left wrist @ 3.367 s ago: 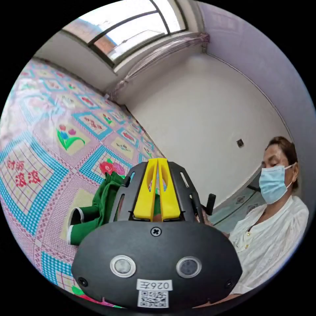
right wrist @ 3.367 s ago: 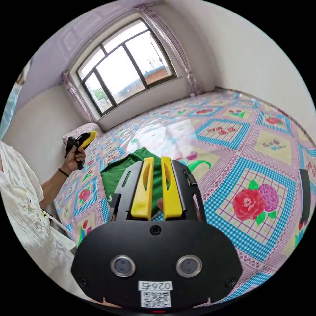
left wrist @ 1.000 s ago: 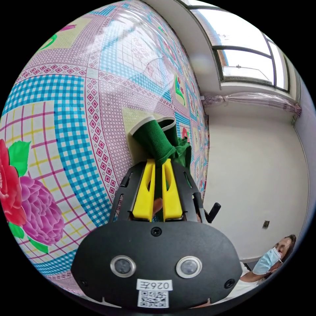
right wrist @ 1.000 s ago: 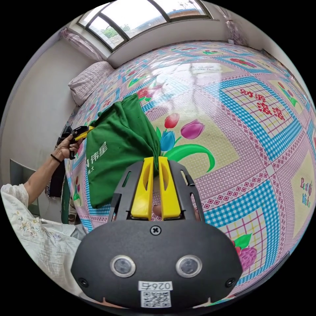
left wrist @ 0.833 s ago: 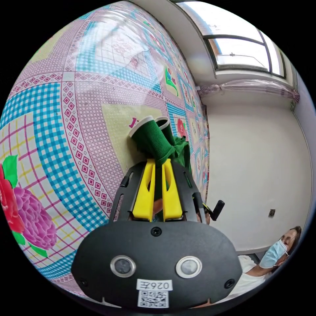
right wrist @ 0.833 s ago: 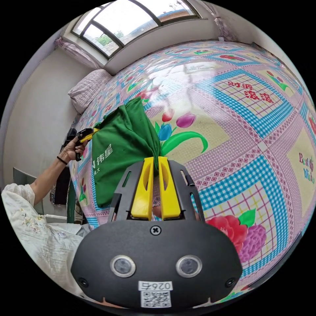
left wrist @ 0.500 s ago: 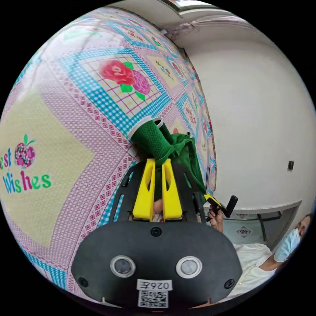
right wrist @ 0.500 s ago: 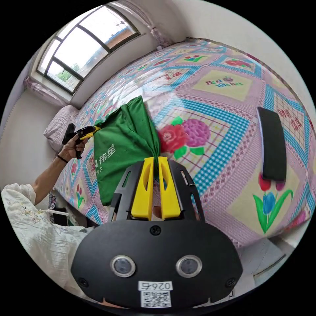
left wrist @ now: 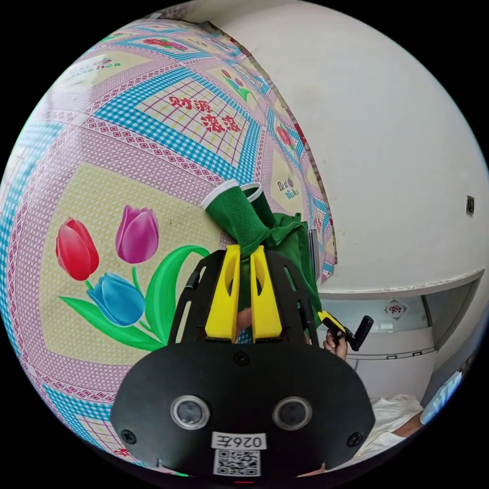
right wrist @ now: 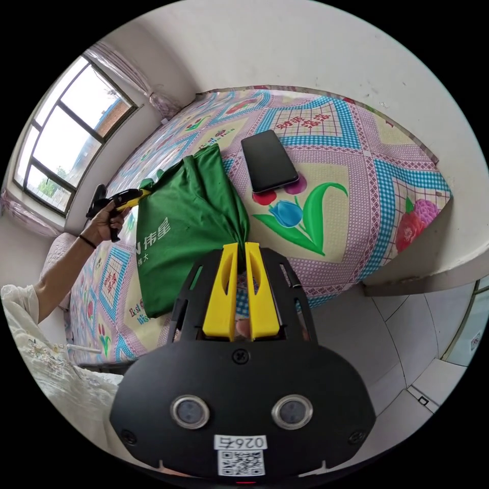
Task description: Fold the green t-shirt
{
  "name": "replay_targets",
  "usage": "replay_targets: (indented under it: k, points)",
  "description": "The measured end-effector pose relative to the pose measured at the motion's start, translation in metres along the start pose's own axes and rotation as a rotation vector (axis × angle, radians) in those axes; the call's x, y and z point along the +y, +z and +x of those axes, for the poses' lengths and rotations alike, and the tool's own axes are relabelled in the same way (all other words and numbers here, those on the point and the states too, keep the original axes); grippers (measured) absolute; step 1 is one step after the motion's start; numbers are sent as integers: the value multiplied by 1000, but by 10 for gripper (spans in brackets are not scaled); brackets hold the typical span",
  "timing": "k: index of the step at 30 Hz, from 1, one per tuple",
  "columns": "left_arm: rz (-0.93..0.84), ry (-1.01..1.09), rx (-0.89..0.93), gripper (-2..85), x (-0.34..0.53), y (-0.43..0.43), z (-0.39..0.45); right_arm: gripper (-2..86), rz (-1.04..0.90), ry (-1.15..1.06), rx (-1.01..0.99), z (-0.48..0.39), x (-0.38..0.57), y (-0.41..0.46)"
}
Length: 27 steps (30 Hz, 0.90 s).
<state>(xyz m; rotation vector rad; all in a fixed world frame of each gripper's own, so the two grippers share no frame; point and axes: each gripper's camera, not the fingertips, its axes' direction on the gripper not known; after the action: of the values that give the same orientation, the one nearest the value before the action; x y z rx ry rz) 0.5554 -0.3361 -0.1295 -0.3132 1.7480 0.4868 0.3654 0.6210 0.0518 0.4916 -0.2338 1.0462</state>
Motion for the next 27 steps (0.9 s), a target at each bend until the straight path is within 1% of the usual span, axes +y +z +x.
replay_targets:
  k: [3,6,8,10,13,16,18,20,21,24,27]
  points:
    - [15,-23,54,40,-6,-8,-8,-9,7,24,-11,13,-7,14]
    - [49,-42,180,80,-4,-24,-26,1,-27,44,-42,23,-5,29]
    - [106,-77,314,112,6,-43,-46,23,-31,50,-39,30,6,34]
    - [171,-105,420,119,19,-61,-61,38,-6,65,-29,35,17,31]
    - [309,-132,595,109,50,-92,-78,32,69,94,-9,34,34,16]
    - [441,-100,706,43,87,-129,-75,19,165,19,24,1,42,7]
    - [468,-70,717,12,107,-153,-64,15,193,-64,23,-27,41,14]
    - [467,-10,679,-5,131,-185,-43,11,190,-168,16,-59,37,38]
    - [469,5,662,-6,138,-194,-37,7,183,-182,15,-64,35,46]
    - [532,99,551,-9,176,-247,-1,-7,150,-236,9,-78,33,91]
    - [635,183,407,-9,221,-307,42,-10,39,-262,116,-69,37,138]
